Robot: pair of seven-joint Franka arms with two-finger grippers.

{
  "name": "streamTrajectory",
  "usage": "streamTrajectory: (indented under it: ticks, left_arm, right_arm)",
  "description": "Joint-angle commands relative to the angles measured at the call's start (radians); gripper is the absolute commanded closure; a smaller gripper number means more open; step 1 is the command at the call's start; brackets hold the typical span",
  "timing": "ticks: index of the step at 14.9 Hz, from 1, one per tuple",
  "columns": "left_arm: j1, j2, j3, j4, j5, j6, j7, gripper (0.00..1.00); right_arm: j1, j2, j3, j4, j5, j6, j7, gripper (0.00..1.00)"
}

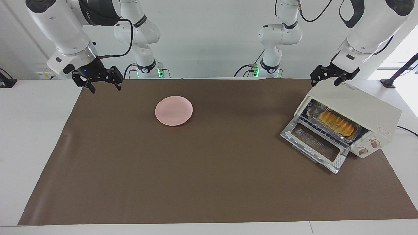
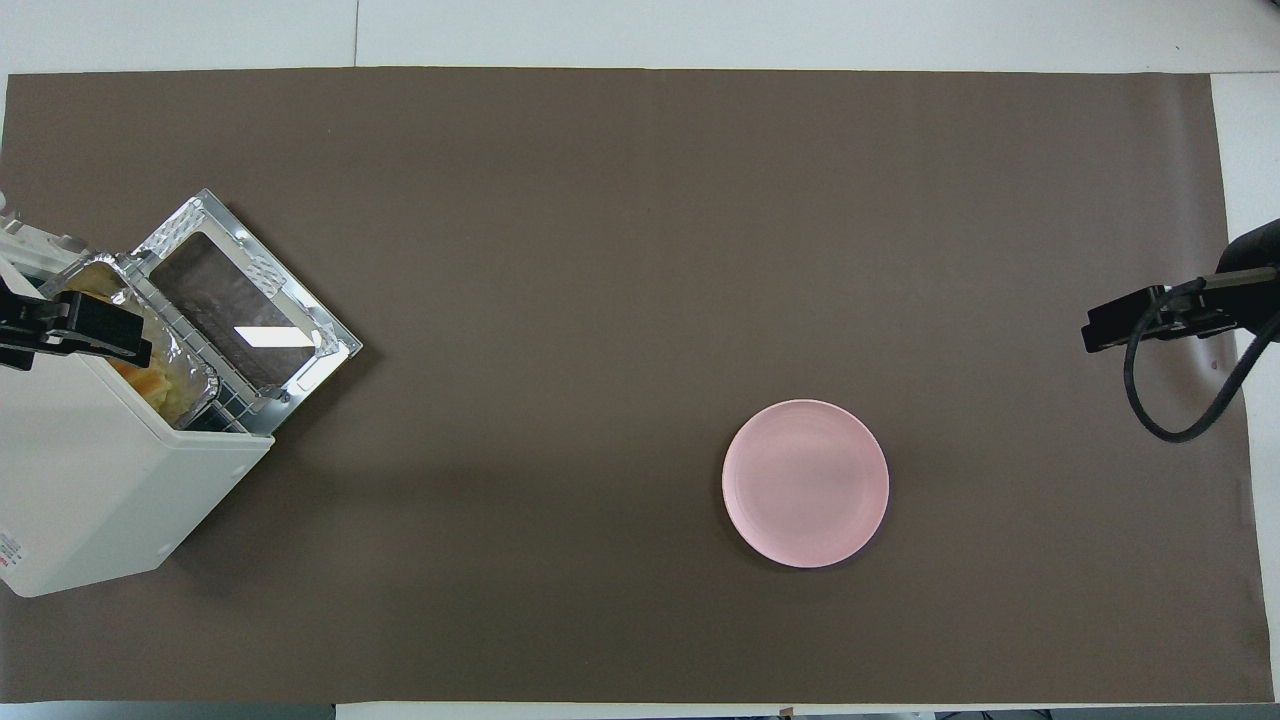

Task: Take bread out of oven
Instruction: 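Reach the left gripper toward the foil tray inside the toaster oven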

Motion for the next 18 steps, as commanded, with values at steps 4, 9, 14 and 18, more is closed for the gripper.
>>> streamTrajectory:
  ticks: [4, 9, 14, 18]
  left_arm:
    - [-0.002, -0.030, 0.004, -0.036, -0.016, 0.028, 0.006, 0.00]
    - [-0.002, -0.030, 0.009, -0.034, -0.013, 0.016, 0.000, 0.00]
    - [0.020, 0.035, 0.018, 0.040, -0.028, 0.017, -0.052, 0.00]
    - [0.037, 0.256, 0.064, 0.241, -0.027, -0.010, -0.090, 0.00]
  right_arm:
    - [-0.012, -0.017, 0.004, -0.011, 0.017, -0.013, -0.026, 0.00]
    - [-0.012, -0.017, 0.006, -0.011, 0.017, -0.013, -0.026, 0.00]
    - [-0.012, -0.017, 0.006, -0.011, 0.017, -0.013, -0.026, 0.00]
    - [-0.012, -0.017, 0.006, -0.011, 0.017, -0.013, -0.026, 0.00]
